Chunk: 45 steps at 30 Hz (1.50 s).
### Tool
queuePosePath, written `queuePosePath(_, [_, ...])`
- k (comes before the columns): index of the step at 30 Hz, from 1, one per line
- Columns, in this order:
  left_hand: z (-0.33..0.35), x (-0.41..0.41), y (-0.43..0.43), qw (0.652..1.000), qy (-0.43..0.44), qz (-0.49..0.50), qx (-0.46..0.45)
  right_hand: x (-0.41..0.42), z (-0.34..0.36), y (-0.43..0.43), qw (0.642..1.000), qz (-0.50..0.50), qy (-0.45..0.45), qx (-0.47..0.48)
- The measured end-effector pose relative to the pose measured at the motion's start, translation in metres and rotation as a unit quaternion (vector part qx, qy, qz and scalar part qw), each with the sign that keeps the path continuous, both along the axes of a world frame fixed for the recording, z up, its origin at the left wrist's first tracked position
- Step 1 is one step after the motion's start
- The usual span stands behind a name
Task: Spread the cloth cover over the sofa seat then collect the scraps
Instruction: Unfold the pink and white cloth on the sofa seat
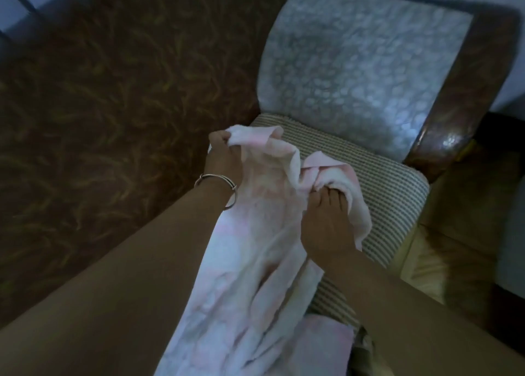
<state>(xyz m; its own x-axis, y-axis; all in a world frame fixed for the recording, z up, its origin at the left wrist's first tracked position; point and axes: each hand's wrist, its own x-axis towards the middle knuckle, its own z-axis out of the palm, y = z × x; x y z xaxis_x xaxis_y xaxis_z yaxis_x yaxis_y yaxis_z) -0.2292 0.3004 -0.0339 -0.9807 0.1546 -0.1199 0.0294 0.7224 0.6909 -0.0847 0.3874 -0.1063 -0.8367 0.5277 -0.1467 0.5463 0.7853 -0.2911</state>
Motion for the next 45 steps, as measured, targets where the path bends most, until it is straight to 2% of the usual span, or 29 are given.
queuePosePath(5, [-0.003, -0.026, 0.064, 0.996, 0.066, -0.063, -0.001, -0.028, 0.0, 0.052, 0.999, -0.007, -0.012, 0.043])
queuePosePath(9, [-0.01, -0.055, 0.115, 0.99, 0.101, -0.074, -0.06, -0.054, -0.007, 0.1, 0.998, -0.034, -0.007, 0.055])
queuePosePath(13, [-0.018, -0.075, 0.154, 0.972, 0.143, -0.127, -0.139, -0.074, -0.018, 0.133, 0.997, -0.045, -0.038, 0.059])
queuePosePath(17, [-0.038, -0.092, 0.173, 0.96, 0.149, -0.193, -0.139, -0.089, -0.028, 0.151, 0.992, -0.068, -0.095, 0.056])
queuePosePath(19, [-0.05, -0.096, 0.175, 0.956, 0.127, -0.223, -0.144, -0.094, -0.037, 0.157, 0.989, -0.066, -0.11, 0.068])
queuePosePath(20, [-0.056, -0.097, 0.175, 0.951, 0.107, -0.237, -0.165, -0.096, -0.045, 0.16, 0.99, -0.066, -0.107, 0.07])
queuePosePath(24, [-0.082, -0.099, 0.166, 0.916, -0.003, -0.295, -0.271, -0.103, -0.057, 0.16, 0.979, -0.049, -0.188, 0.059])
queuePosePath(26, [-0.093, -0.098, 0.159, 0.911, -0.055, -0.303, -0.276, -0.107, -0.052, 0.164, 0.975, -0.03, -0.221, 0.004])
queuePosePath(28, [-0.096, -0.095, 0.153, 0.905, -0.089, -0.302, -0.286, -0.113, -0.052, 0.167, 0.975, 0.011, -0.213, -0.058])
queuePosePath(30, [-0.096, -0.092, 0.145, 0.906, -0.108, -0.294, -0.284, -0.114, -0.049, 0.163, 0.967, 0.059, -0.239, -0.067])
queuePosePath(34, [-0.093, -0.083, 0.117, 0.907, -0.151, -0.288, -0.267, -0.115, -0.038, 0.141, 0.954, 0.154, -0.258, -0.021])
queuePosePath(38, [-0.087, -0.066, 0.076, 0.904, -0.179, -0.289, -0.259, -0.115, -0.029, 0.103, 0.954, 0.187, -0.23, -0.048])
queuePosePath(45, [-0.083, -0.017, -0.017, 0.922, -0.2, -0.254, -0.212, -0.093, -0.023, 0.014, 0.947, 0.228, -0.194, -0.114])
